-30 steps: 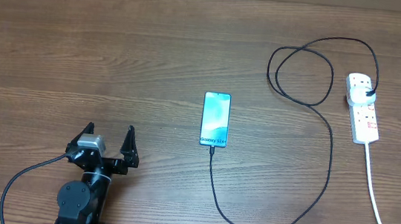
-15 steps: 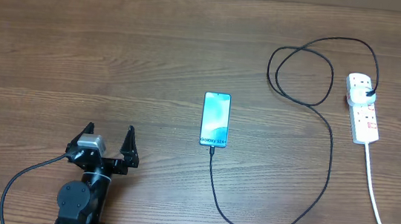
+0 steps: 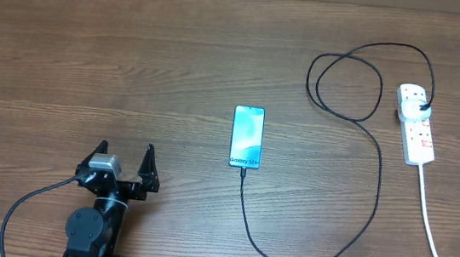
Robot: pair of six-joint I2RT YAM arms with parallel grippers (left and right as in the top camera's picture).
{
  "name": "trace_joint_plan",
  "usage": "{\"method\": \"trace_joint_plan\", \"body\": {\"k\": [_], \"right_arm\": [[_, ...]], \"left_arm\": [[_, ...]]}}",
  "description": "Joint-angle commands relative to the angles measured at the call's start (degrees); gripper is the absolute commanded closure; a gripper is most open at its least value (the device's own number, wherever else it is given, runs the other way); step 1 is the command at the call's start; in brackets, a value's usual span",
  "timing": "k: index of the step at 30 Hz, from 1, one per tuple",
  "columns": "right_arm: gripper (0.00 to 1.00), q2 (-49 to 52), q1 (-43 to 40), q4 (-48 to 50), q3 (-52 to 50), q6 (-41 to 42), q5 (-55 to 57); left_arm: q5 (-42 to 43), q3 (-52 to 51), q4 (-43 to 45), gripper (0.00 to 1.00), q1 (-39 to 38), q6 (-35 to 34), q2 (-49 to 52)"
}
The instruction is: Plug charger to phone and switch on socket
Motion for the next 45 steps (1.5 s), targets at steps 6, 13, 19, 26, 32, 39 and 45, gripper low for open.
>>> {"method": "trace_joint_plan", "body": {"k": [6,13,19,26,32,39,45], "right_arm": [[0.0,-0.13,0.26,4.61,-30.99,0.42,18.58],[0.0,-0.13,0.26,17.97,-54.01,0.42,18.53],[0.0,-0.13,0.26,22.32,-64.63,0.42,14.16],[0.0,-0.13,0.26,22.08,-68.61,0.37,14.27],[0.0,-0.07,0.26,18.14,-71.84,0.39,16.15],[0.0,0.0,0.26,7.5,-71.82,0.35,22.93],[0.0,0.2,0.26,7.45,-71.82,0.37,23.08]], "left_arm": [[-0.2,-0.22,0.0,0.0,0.28,1.07,-0.48],[-0.2,-0.22,0.0,0.01,0.28,1.07,-0.48],[-0.2,-0.22,0.0,0.0,0.28,1.07,-0.48],[-0.2,-0.22,0.0,0.0,0.28,1.07,-0.48],[-0.2,-0.22,0.0,0.0,0.28,1.07,-0.48],[-0.2,-0.22,0.0,0.0,0.28,1.07,-0.48],[-0.2,-0.22,0.0,0.01,0.28,1.07,-0.48]]}}
